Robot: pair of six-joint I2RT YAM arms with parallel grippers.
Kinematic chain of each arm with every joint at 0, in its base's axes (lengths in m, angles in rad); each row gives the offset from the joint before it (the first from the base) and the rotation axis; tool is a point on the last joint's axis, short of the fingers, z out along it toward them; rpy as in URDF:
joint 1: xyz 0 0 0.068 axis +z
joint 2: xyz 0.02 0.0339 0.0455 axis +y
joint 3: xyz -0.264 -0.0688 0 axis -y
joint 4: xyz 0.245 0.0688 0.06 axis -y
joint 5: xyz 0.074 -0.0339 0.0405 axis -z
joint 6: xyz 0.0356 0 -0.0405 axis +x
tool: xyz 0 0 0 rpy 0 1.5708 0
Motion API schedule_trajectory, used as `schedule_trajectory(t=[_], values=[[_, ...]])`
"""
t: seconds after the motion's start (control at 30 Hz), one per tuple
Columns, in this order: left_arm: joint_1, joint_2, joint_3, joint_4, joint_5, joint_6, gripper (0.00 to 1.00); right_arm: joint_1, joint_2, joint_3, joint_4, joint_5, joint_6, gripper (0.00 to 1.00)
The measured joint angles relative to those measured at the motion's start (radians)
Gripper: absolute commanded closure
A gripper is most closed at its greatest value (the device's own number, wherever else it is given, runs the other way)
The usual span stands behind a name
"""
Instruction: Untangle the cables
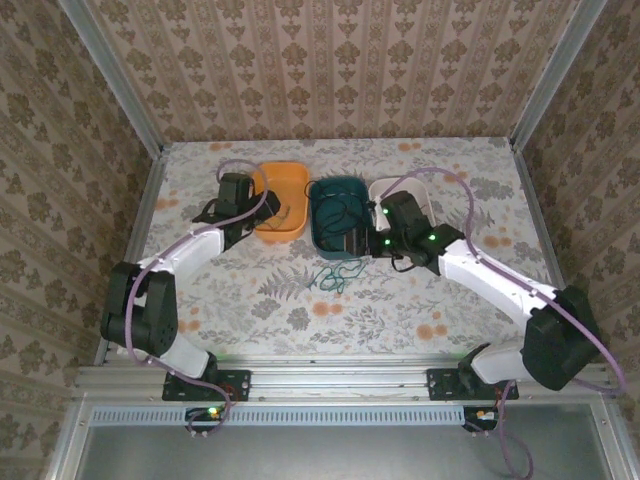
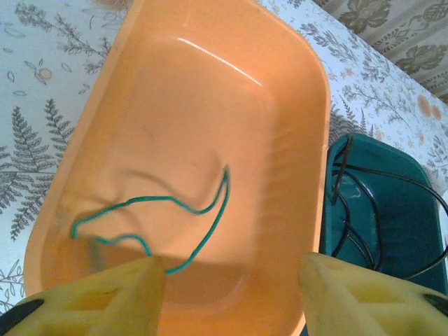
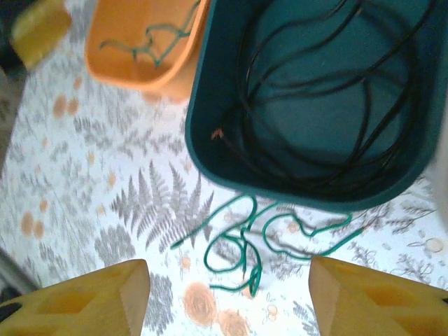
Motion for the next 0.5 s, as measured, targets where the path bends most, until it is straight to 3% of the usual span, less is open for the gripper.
schedule_trajectory(t=[0.27,0.5], values=[[-0.208,-0.088,-0.077,-0.019,0.036,0.221,0.41,0.101,0.205,0.09,-0.12,-0.01,-0.117,0.43],[-0.347,-0.092,-0.171,-0.151,0.096,0.407,0.45,0.079,0.248,0.095,-0.179,0.044,-0.124,0.43]])
